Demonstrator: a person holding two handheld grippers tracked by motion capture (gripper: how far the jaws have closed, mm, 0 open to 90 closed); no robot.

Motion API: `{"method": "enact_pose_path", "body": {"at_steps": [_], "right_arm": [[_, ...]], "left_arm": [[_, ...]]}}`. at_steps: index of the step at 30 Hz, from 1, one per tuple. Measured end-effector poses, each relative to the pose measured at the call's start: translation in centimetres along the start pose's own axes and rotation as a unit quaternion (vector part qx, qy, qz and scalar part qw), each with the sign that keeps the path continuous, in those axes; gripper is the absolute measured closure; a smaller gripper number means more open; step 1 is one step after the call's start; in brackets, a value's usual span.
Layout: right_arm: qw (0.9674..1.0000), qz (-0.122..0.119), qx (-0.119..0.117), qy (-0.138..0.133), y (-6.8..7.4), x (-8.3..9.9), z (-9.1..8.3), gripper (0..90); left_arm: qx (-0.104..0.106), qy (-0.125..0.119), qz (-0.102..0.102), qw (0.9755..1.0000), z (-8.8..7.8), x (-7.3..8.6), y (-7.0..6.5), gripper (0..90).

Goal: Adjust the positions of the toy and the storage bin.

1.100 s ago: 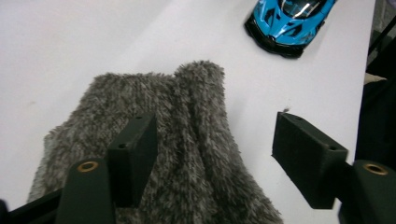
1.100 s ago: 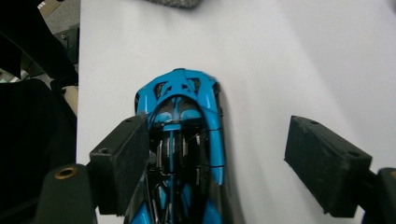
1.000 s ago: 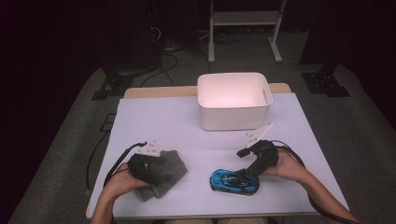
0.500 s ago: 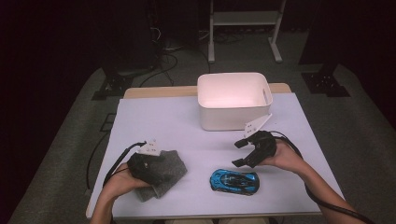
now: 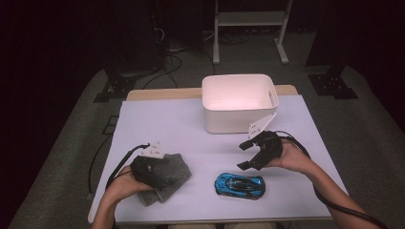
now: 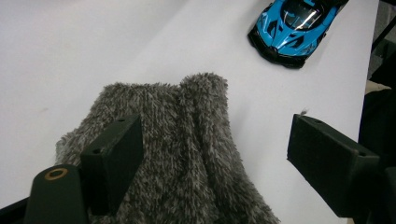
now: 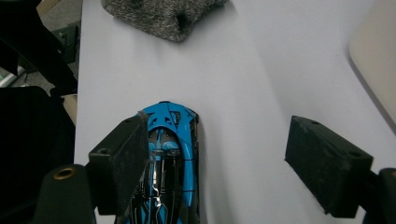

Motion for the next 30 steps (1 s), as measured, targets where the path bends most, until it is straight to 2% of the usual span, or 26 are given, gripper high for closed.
{"method": "enact_pose_path", "body": {"at_steps": [3, 8, 13, 14, 16, 18, 21, 24, 30], "right_arm": [[1.0000, -0.003, 0.003, 0.001, -0.3, -0.5, -0.4, 20.5], [0.9999, -0.005, 0.001, -0.013, -0.7, -1.4, -1.3, 20.5], [0.9999, -0.014, 0.008, -0.003, -1.1, -2.8, -2.1, 20.6], [0.9997, -0.020, 0.011, -0.002, -1.3, -3.1, -2.3, 20.6], [0.9997, -0.020, 0.015, 0.003, -1.8, -3.6, -2.7, 20.6], [0.9996, -0.022, 0.019, 0.003, -2.3, -4.0, -3.2, 20.6], [0.9996, -0.018, 0.024, -0.002, -3.2, -4.4, -3.8, 20.6], [0.9993, -0.020, 0.033, -0.003, -4.1, -4.7, -4.4, 20.7], [0.9987, -0.021, 0.047, 0.000, -5.3, -5.4, -5.4, 20.7]], "left_arm": [[0.000, 0.002, 0.002, 1.0000, 0.0, 0.1, 0.0, 17.2], [0.005, 0.001, 0.001, 1.0000, 0.1, 0.3, -0.1, 17.1], [0.001, -0.005, -0.002, 1.0000, -0.2, 0.3, 0.0, 15.9], [0.001, -0.004, -0.003, 1.0000, -0.2, 0.3, 0.0, 15.9], [-0.001, -0.003, 0.001, 1.0000, -0.3, 0.3, 0.1, 15.8], [-0.010, -0.002, -0.002, 0.9999, -0.3, 0.2, 0.4, 11.4], [-0.009, -0.001, 0.000, 1.0000, -0.2, 0.0, 0.5, 10.6], [-0.016, 0.009, -0.001, 0.9998, -0.1, 0.3, 0.8, 10.6], [-0.019, 0.003, -0.005, 0.9998, -0.5, 0.5, 0.7, 10.2]]}}
Point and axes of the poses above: each handheld gripper's, and its own axes: z roughly forward along the jaws, x roughly out of its underside, y roughly to its left, the point moved 1 cm from there along z, roughly forward along the jaws, and after that the axes turned 1 degree about y, right-handed, at the moved point
